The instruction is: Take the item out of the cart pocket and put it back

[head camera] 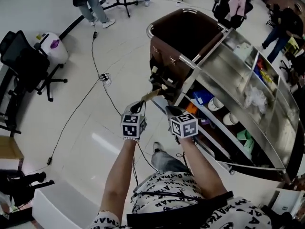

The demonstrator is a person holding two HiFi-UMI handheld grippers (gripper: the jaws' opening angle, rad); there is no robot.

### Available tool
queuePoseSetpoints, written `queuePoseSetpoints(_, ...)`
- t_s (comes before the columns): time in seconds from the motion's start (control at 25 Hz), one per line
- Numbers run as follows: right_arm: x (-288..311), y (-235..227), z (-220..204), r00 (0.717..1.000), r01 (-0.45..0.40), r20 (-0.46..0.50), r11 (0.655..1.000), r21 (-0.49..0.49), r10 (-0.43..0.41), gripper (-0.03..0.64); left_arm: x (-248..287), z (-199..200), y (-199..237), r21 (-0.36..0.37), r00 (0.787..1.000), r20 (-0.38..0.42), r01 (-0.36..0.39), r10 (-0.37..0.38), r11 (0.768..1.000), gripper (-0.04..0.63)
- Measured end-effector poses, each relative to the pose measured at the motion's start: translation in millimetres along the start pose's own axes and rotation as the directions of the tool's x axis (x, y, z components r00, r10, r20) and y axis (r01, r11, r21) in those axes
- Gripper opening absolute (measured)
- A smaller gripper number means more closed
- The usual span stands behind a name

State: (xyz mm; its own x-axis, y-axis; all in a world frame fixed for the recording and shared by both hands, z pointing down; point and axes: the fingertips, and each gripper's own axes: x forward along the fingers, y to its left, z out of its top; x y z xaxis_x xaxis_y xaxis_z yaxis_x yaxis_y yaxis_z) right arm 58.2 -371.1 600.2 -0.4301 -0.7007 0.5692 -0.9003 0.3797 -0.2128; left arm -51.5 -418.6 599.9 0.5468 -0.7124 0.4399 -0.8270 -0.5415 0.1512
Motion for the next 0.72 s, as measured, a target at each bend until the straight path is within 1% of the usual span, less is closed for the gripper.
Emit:
queuePoseSetpoints(0.16, -24.6, 54.3, -3.4, 0.997, -0.07, 0.013, 0.995, -0.072, 0.071, 0.0, -87.1, -9.1, -0.9, -0.091, 0.995, 0.072, -0.068, 0.075, 0.993, 0.02)
queuePoseSetpoints(0.32, -63.8, 113.8, -19.7, 0.99, -0.133, 0.028, 0.984, -0.118, 0.137, 0.0, -173.8, -32.8, -19.1, -0.159, 0.986, 0.114, -0.102, 0.121, 0.982, 0.02)
queuePoseSetpoints(0.52, -120.6, 176.6, -66.5, 0.98, -0.193, 0.01, 0.97, -0.147, 0.196, 0.0, -259.4, -85.4, -54.0, -0.238, 0.982, 0.1, -0.133, 0.16, 0.962, 0.021)
queuePoseSetpoints(0.72, -160.0, 215.4, -120.4, 0.971, -0.238, -0.048, 0.961, -0.144, 0.234, 0.0, -312.9, -140.1, -91.6, -0.322, 0.982, 0.073, -0.14, 0.173, 0.936, 0.021)
